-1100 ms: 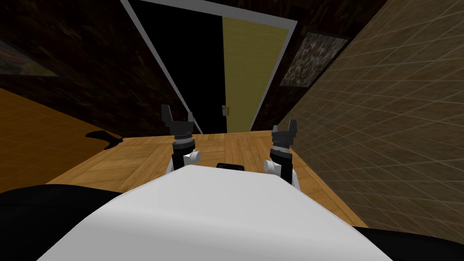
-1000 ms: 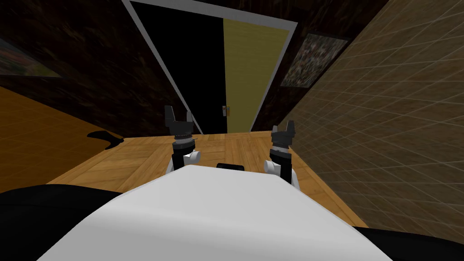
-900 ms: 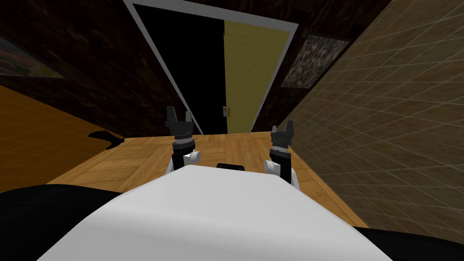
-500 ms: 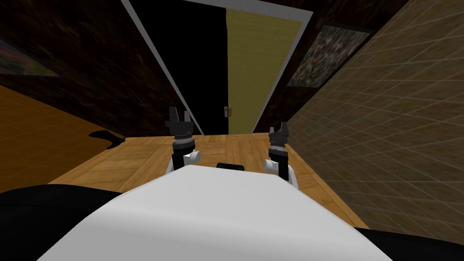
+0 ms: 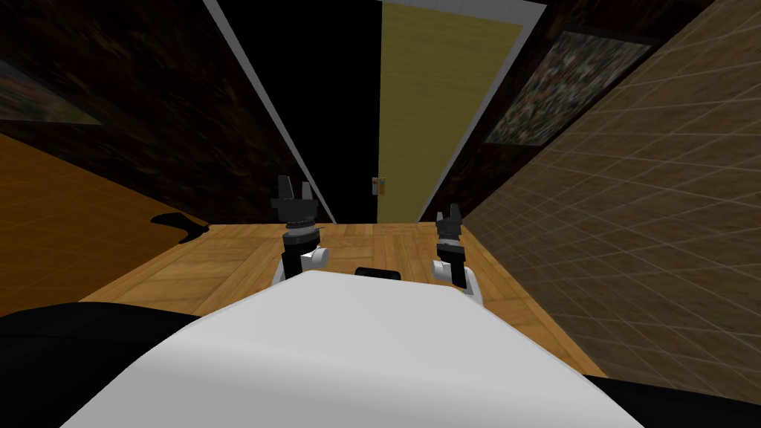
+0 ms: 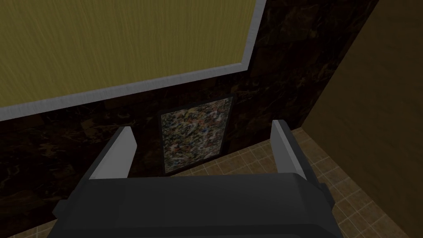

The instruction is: Pull the door open

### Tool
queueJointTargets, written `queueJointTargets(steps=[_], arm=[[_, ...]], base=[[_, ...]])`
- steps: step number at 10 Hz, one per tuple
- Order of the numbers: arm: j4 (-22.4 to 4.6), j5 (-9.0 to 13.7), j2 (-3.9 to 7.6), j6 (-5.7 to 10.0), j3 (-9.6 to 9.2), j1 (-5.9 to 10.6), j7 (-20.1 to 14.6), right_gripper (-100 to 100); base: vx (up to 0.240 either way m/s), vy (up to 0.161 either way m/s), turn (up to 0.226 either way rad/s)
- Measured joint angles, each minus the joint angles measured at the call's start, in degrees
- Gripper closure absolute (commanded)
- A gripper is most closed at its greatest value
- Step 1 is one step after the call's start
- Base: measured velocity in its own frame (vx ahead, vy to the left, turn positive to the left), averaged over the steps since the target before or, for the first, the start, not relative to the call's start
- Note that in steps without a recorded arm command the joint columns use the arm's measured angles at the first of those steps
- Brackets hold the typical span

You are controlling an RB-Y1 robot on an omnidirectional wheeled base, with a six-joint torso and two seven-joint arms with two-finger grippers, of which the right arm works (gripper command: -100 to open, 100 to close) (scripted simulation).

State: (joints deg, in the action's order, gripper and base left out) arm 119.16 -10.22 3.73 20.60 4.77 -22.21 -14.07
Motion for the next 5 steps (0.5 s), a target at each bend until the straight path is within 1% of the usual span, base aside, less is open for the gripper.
queueJointTargets(steps=[2, 3, 5], arm=[[-2.29, -0.96, 0.48, -0.37, 0.24, 0.95, -0.78, -100], [-3.80, -1.47, 0.75, -0.48, 0.45, 1.65, -1.22, -100], [-5.88, -2.27, 1.03, -0.50, 0.67, 2.24, -1.95, -100]], base=[[0.174, 0.067, 0.057], [0.141, 0.064, 0.050], [0.132, 0.052, 0.060]])
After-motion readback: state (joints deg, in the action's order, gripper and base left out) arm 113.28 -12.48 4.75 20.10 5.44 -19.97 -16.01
